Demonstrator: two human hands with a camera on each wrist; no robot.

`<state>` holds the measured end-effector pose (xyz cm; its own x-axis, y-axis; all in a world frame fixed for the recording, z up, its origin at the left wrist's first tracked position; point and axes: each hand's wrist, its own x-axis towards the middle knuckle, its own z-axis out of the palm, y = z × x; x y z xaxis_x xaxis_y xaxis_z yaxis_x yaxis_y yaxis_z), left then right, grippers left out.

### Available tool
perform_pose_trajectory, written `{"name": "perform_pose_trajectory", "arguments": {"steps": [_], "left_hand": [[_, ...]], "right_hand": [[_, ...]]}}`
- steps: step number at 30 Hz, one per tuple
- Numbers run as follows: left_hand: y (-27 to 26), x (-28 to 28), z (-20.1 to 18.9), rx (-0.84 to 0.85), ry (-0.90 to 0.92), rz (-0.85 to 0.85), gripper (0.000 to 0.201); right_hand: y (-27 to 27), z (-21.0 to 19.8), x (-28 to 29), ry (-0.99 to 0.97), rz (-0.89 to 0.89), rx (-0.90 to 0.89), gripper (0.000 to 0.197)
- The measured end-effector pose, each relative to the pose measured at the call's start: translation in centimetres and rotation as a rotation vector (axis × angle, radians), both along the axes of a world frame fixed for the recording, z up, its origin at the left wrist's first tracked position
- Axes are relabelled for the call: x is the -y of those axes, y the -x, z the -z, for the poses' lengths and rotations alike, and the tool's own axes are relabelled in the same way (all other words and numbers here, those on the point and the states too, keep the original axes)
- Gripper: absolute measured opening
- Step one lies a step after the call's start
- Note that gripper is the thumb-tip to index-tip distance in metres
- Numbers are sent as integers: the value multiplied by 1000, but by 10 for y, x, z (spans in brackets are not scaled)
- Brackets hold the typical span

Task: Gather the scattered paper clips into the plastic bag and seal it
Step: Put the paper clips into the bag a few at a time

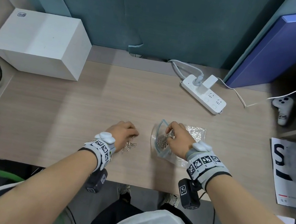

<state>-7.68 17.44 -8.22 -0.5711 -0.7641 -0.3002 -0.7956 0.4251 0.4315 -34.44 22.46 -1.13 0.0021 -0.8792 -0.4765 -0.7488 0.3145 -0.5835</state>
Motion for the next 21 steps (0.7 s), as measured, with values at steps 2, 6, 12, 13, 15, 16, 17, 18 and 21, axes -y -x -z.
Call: {"name": "perform_pose_trajectory", "arguments": {"steps": [2,6,12,13,15,16,17,18,21], "left_hand": [[-5,-4,-1,3,23,41,28],[-14,-10,-10,133,-12,135,42],[-16,-14,-5,106,1,127,35],[-15,-15,-2,69,7,99,29],[-13,-15,4,30,24,56,23],[-12,-15,6,21,21,34,21],[-11,-14,7,14,14,11,17],[-10,-12,8,18,4,-11,15],[-7,-9,7,43,-25,-93,11]], "right_hand": [[0,1,0,-6,-10,-3,17],[-3,3,4,-14,-30,-3,18],[-8,3,9,-12,-40,4,16],[-9,3,9,-11,-45,1,16],[-9,3,9,-11,-48,0,16],[-9,3,9,-11,-50,1,16],[-9,3,9,-12,-52,2,17],[-9,3,9,-14,-53,3,17],[-9,3,10,-16,-49,7,17]]}}
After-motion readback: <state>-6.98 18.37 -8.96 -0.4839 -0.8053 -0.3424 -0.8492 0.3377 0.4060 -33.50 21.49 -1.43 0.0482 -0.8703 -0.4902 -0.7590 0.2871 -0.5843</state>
